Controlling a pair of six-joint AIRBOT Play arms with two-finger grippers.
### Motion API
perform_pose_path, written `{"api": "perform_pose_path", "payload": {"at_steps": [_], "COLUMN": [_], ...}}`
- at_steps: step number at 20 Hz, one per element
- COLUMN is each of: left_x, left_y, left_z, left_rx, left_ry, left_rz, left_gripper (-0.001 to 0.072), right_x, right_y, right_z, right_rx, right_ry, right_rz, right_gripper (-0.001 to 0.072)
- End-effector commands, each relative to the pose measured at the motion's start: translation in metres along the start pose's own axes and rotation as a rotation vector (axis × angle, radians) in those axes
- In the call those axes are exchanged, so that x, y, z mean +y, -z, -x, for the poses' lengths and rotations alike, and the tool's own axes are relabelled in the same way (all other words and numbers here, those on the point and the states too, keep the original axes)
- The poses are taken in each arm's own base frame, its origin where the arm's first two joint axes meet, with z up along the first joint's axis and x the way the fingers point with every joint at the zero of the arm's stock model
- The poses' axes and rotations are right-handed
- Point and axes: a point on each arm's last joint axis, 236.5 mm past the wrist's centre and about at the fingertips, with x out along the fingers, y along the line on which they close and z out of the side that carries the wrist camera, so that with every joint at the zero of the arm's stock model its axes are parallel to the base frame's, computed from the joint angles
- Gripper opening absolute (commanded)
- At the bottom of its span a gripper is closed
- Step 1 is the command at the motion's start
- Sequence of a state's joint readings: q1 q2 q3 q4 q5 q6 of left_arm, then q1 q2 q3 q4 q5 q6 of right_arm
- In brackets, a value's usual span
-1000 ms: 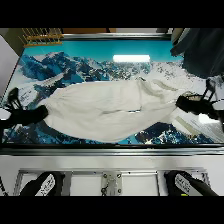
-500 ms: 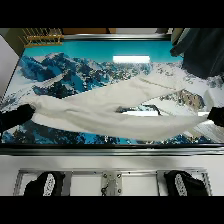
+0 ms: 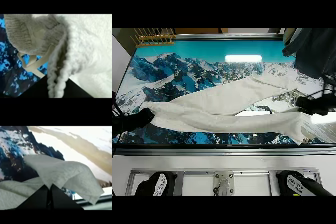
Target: Fold the clothes and pants, and hang the long-sleeved shirts on hangers.
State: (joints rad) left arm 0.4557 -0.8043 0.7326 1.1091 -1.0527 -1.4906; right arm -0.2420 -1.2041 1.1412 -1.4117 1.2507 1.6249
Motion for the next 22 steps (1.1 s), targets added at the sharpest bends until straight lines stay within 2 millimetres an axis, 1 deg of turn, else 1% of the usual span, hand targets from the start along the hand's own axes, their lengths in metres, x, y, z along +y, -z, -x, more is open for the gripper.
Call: {"api": "perform_pose_path", "payload": {"at_steps": [1,2,3,4,5,6,7,8,9,10,11,12,13,14,15,16,17,19,22], "left_x": [0.004,0.005,0.007,0.009,0.010,0.011,0.012,0.012,0.012,0.012,0.012,0.011,0.009,0.008,0.007,0.005,0.004,0.003,0.005], "left_y": [-0.010,-0.012,-0.013,-0.013,-0.012,-0.012,-0.011,-0.011,-0.012,-0.012,-0.012,-0.013,-0.014,-0.016,-0.017,-0.018,-0.019,-0.021,-0.019], "left_z": [-0.019,-0.023,-0.026,-0.030,-0.033,-0.035,-0.037,-0.037,-0.036,-0.035,-0.033,-0.031,-0.028,-0.025,-0.022,-0.019,-0.017,-0.015,-0.019], "left_rx": [0.061,0.075,0.085,0.094,0.102,0.107,0.111,0.111,0.108,0.103,0.101,0.093,0.082,0.071,0.060,0.051,0.041,0.030,0.046], "left_ry": [0.000,-0.001,-0.003,-0.006,-0.007,-0.009,-0.010,-0.011,-0.012,-0.011,-0.013,-0.012,-0.010,-0.009,-0.008,-0.006,-0.005,-0.004,-0.005], "left_rz": [0.031,0.037,0.040,0.045,0.049,0.052,0.054,0.051,0.048,0.046,0.043,0.029,0.014,0.008,0.003,-0.004,-0.007,-0.011,-0.003], "left_gripper": [0.0030,0.0030,0.0030,0.0030,0.0030,0.0030,0.0029,0.0030,0.0030,0.0030,0.0030,0.0030,0.0030,0.0030,0.0030,0.0030,0.0030,0.0030,0.0030], "right_x": [0.044,0.063,0.086,0.104,0.116,0.122,0.116,0.105,0.088,0.065,0.037,0.008,-0.021,-0.045,-0.064,-0.073,-0.076,-0.074,-0.063], "right_y": [-0.060,-0.078,-0.096,-0.111,-0.124,-0.132,-0.136,-0.135,-0.126,-0.112,-0.093,-0.070,-0.044,-0.018,0.007,0.023,0.031,0.030,0.018], "right_z": [-0.069,-0.071,-0.066,-0.057,-0.047,-0.035,-0.022,-0.010,-0.001,0.004,0.005,0.001,-0.008,-0.021,-0.036,-0.051,-0.063,-0.082,-0.099], "right_rx": [-0.067,-0.114,-0.173,-0.231,-0.282,-0.315,-0.331,-0.329,-0.300,-0.250,-0.194,-0.148,-0.100,-0.059,-0.029,-0.019,-0.025,-0.086,-0.133], "right_ry": [-0.034,-0.063,-0.108,-0.151,-0.184,-0.199,-0.188,-0.176,-0.147,-0.116,-0.087,-0.067,-0.049,-0.039,-0.040,-0.071,-0.117,-0.201,-0.263], "right_rz": [0.047,0.064,0.075,0.077,0.075,0.089,0.108,0.124,0.149,0.151,0.119,0.041,-0.091,-0.235,-0.370,-0.474,-0.563,-0.636,-0.647], "right_gripper": [0.0019,0.0020,0.0026,0.0032,0.0123,0.0415,0.0594,0.0588,0.0585,0.0582,0.0581,0.0577,0.0569,0.0554,0.0447,0.0322,0.0303,0.0304,0.0311]}}
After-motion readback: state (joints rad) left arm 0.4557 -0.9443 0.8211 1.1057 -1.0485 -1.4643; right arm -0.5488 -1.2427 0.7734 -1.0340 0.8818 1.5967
